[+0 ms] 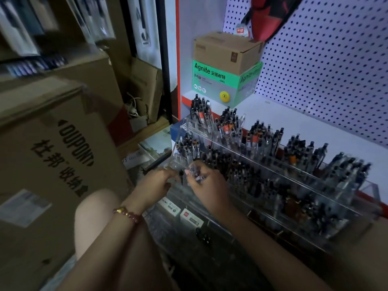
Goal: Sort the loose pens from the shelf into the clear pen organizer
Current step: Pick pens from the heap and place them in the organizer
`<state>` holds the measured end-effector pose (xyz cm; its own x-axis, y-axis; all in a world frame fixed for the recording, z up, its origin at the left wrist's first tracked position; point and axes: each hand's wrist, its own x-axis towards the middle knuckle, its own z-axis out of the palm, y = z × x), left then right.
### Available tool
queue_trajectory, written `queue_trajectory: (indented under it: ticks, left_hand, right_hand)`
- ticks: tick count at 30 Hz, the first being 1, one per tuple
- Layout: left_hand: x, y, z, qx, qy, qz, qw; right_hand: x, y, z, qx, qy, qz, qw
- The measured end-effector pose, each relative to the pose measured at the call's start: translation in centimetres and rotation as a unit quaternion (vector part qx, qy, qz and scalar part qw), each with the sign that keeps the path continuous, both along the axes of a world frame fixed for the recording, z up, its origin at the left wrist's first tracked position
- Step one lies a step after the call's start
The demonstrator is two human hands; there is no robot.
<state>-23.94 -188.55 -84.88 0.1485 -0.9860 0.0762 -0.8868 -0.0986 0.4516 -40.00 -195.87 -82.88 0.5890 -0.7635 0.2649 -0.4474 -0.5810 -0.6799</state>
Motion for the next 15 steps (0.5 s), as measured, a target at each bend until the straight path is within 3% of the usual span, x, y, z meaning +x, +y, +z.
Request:
queue_trajectory:
  ticks: [7, 10, 15]
  left_hand:
    - [0.2, 0.4, -0.6, -0.041, -0.004, 0.020, 0.999]
    - [0.0, 0.2, -1.0, -0.068, -0.058, 0.051, 0.995]
    - [-0.4, 0.2, -0.9, -0.010, -0.097, 0.098, 0.990]
  right_hand:
    - [2.0, 0.4, -2.7, 0.078, 0.112, -0.086, 0.987]
    - [3.3, 0.7, -2.9, 0.099, 0.139, -0.087, 0.981]
    - [4.2, 0.5, -3.3, 0.104, 0.165, -0.103, 0.975]
